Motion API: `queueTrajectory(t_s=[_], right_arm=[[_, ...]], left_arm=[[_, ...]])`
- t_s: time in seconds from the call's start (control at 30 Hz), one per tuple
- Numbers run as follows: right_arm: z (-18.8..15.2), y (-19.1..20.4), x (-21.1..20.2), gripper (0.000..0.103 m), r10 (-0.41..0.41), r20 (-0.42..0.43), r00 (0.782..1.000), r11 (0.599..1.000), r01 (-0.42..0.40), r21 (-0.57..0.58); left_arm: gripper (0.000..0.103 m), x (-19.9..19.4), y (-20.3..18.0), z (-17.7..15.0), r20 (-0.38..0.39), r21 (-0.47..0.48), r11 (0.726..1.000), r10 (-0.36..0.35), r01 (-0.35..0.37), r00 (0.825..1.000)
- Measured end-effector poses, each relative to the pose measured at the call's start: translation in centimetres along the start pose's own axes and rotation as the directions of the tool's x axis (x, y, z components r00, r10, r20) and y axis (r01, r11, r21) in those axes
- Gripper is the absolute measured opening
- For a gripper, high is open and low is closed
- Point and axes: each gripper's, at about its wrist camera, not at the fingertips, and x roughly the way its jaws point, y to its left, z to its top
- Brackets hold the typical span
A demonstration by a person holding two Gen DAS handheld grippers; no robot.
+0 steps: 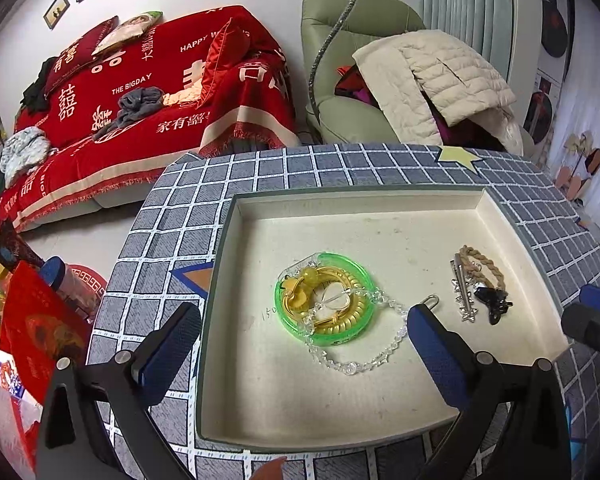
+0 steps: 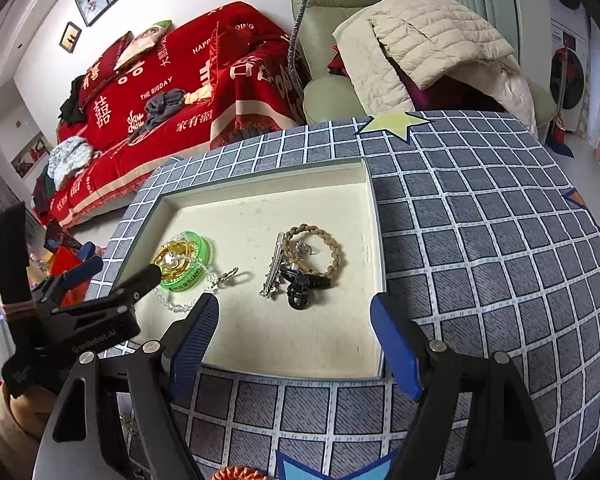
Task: Organize jewelry
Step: 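Open both grippers and move them back to the jewelry on the table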
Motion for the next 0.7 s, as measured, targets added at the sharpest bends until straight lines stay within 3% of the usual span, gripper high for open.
queueTrajectory(t_s=[0.1,0.37,0.53,0.7], right_arm=[[-0.5,-0.2,-0.6,0.103,0.015,0.031,0.999,1.000,-0.015,0.013],[-1.4,-0.1,-2.1,0.103,0.012,0.058,0.998,1.000,-0.012,0.012],[-2.0,0.1,-2.7,0.103,0.026,0.006,1.000,1.000,-0.027,0.017],[-4.0,0.5,-3.5,0.103,0.043,-0.036,0.998,0.999,-0.043,0.005]], left_arm=[[0.103,-0.7,0.2,-0.1,0.003,-0.009,1.000,-0.012,0.012,1.000],[0.103,-3.2,0.6,-0.9,0.013,0.006,1.000,-0.019,0.018,1.000],[0.103,-5.5,1.0,-2.7,0.036,0.035,0.999,0.027,-0.028,0.999],[0.103,-6.8,2.2,-5.0,0.028,0.024,0.999,0.026,-0.026,0.999]])
